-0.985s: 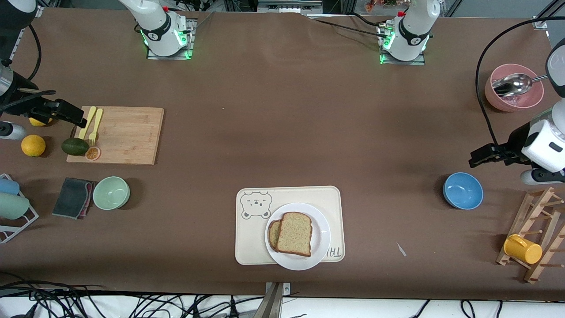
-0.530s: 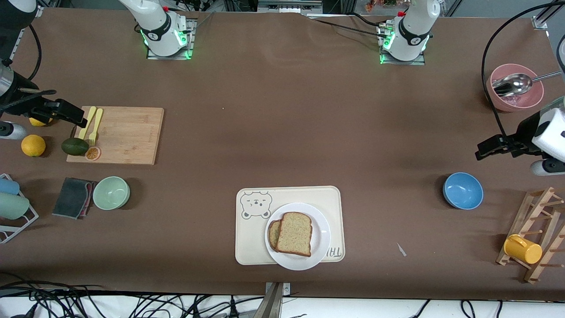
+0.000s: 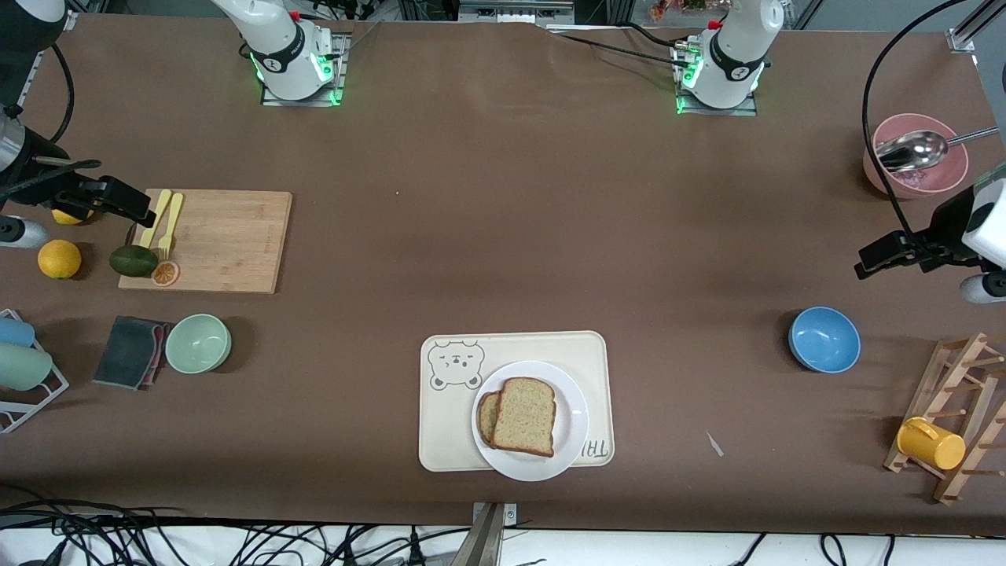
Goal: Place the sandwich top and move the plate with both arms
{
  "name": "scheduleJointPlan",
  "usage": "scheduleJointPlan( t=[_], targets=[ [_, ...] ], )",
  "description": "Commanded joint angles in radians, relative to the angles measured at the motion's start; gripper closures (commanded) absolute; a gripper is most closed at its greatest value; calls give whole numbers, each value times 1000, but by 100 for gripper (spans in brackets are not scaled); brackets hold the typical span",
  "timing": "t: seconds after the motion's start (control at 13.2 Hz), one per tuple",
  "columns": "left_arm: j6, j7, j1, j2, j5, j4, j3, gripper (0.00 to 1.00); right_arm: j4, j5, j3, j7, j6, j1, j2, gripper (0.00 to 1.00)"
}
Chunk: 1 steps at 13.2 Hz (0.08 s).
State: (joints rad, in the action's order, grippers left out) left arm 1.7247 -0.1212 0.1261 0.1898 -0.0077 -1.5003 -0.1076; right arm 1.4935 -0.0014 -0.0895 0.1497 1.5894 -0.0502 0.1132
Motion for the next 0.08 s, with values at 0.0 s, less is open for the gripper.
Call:
scheduleJointPlan(
  t=[0.0],
  targets=[
    [-4,-15,-77,-19,32,-20,75,0,-2,14,-3,-15,-11,-4,-9,0]
  ],
)
